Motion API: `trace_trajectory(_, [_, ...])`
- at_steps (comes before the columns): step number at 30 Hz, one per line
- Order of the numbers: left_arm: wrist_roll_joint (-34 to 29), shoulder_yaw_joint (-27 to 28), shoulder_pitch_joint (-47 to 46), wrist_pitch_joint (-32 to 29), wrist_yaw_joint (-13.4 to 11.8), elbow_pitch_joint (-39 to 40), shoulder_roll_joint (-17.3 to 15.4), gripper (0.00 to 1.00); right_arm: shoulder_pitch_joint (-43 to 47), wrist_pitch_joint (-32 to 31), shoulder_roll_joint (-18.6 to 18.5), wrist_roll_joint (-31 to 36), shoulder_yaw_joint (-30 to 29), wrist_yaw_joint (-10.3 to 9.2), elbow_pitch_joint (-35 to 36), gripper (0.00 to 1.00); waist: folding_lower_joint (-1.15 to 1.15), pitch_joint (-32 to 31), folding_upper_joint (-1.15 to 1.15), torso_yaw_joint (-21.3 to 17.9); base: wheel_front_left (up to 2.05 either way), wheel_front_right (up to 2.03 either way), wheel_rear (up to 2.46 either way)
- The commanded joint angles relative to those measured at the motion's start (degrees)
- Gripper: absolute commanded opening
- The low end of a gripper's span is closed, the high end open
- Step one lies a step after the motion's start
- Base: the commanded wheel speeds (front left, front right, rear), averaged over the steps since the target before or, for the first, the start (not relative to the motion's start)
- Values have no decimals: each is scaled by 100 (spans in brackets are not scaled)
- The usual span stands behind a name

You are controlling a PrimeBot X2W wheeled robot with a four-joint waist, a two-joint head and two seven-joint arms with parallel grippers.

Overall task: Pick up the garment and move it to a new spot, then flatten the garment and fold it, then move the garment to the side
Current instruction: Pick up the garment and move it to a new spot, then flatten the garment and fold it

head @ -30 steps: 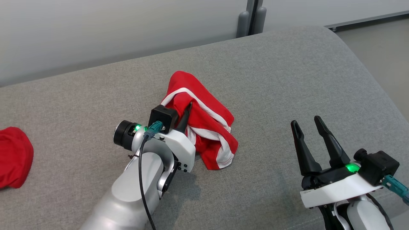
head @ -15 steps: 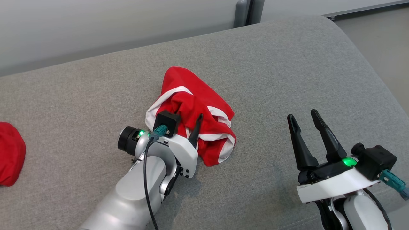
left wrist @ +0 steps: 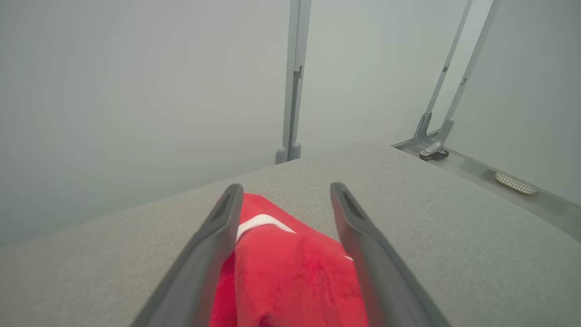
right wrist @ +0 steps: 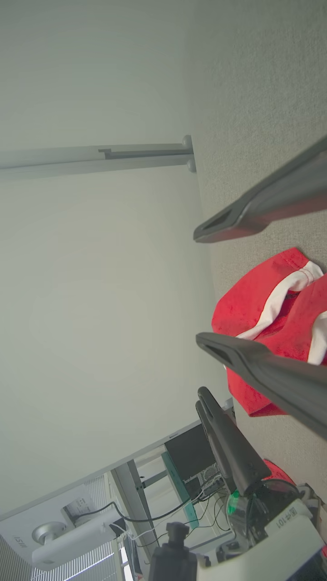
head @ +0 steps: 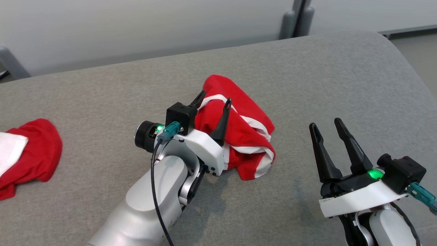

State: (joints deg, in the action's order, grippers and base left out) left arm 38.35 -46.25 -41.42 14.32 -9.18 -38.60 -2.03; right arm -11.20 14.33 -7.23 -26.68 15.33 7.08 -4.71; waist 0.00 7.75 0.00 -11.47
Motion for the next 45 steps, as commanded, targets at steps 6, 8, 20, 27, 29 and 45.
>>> trace_trajectory(6, [-323, 734, 449, 67, -149, 966, -114, 100, 8, 67, -80, 45, 108, 41, 118, 100, 0, -205, 0, 534, 0, 0, 0])
trace_trajectory(8, [-454, 935, 692, 67, -188, 1254, -151, 100, 48, 67, -94, 52, 104, 41, 101, 100, 0, -259, 0, 676, 0, 0, 0])
trace_trajectory(20, [-995, 1893, 2231, 67, -359, 2346, -441, 100, 465, 67, -130, 230, -197, 41, 9, 100, 0, -663, 0, 1233, 0, 0, 0])
trace_trajectory(27, [-1223, 2356, 3017, 67, -330, 2843, -553, 100, 798, 67, -85, 341, -466, 41, 38, 100, 0, -817, 0, 1356, 0, 0, 0])
trace_trajectory(29, [-1355, 2486, 3219, 67, -305, 2981, -592, 100, 892, 67, -71, 368, -523, 41, 42, 100, 0, -849, 0, 1369, 0, 0, 0])
trace_trajectory(45, [-1988, 2912, 4373, 68, -226, 3288, -734, 100, 1529, 67, -121, 369, -703, 41, -39, 100, 0, -1086, 0, 1353, 0, 0, 0])
